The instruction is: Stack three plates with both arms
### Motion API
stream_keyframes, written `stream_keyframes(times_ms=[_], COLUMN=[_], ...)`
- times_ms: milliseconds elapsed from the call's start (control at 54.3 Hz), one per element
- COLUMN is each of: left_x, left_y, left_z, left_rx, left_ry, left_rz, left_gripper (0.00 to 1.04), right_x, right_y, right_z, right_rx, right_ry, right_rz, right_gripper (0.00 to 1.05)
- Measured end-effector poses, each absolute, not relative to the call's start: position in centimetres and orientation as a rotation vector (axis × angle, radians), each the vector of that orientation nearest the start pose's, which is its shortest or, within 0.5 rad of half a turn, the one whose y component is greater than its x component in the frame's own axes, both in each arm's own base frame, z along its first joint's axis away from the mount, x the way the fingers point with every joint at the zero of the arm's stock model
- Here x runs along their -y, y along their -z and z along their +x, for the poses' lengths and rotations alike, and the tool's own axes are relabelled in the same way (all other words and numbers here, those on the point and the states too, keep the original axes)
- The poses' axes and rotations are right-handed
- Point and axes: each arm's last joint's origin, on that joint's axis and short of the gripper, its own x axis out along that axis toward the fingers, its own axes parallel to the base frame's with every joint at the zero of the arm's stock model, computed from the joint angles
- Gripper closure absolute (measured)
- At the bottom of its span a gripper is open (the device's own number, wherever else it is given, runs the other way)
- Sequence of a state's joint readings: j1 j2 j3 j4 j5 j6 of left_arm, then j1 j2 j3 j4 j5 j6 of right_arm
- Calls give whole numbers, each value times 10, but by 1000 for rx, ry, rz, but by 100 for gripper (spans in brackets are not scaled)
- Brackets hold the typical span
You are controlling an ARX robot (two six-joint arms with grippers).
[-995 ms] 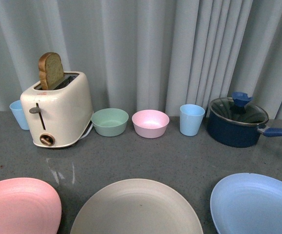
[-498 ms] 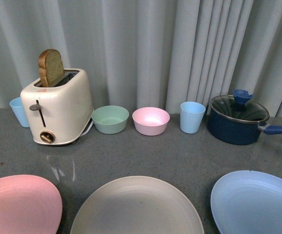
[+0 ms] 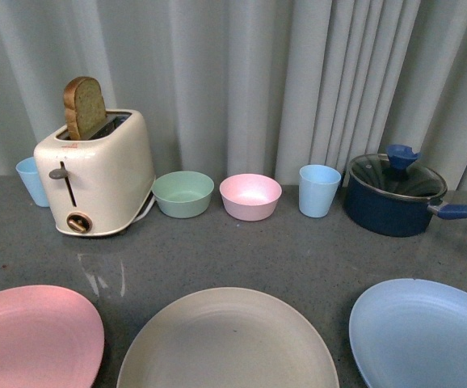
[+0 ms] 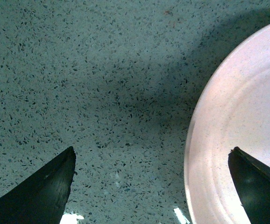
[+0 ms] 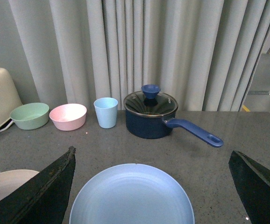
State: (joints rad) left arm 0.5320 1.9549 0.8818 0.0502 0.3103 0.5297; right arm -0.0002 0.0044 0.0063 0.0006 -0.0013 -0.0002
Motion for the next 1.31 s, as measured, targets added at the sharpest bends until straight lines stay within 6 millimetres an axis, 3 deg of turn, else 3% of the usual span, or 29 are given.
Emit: stream_keyframes(times_ms=[295, 1308], left_x=[-159, -143], left_y=[-69, -53], left_z=[305, 308], left_rx=[-1001, -1068], left_ry=[60, 100], left_rz=[106, 152], left_gripper=[7, 7], right_x=[0, 0], right_y=[-165, -165], right_z=[98, 98], right_rx=[2, 2], right_ry=[-1, -1], right_rz=[0, 0], right_gripper=[7, 7])
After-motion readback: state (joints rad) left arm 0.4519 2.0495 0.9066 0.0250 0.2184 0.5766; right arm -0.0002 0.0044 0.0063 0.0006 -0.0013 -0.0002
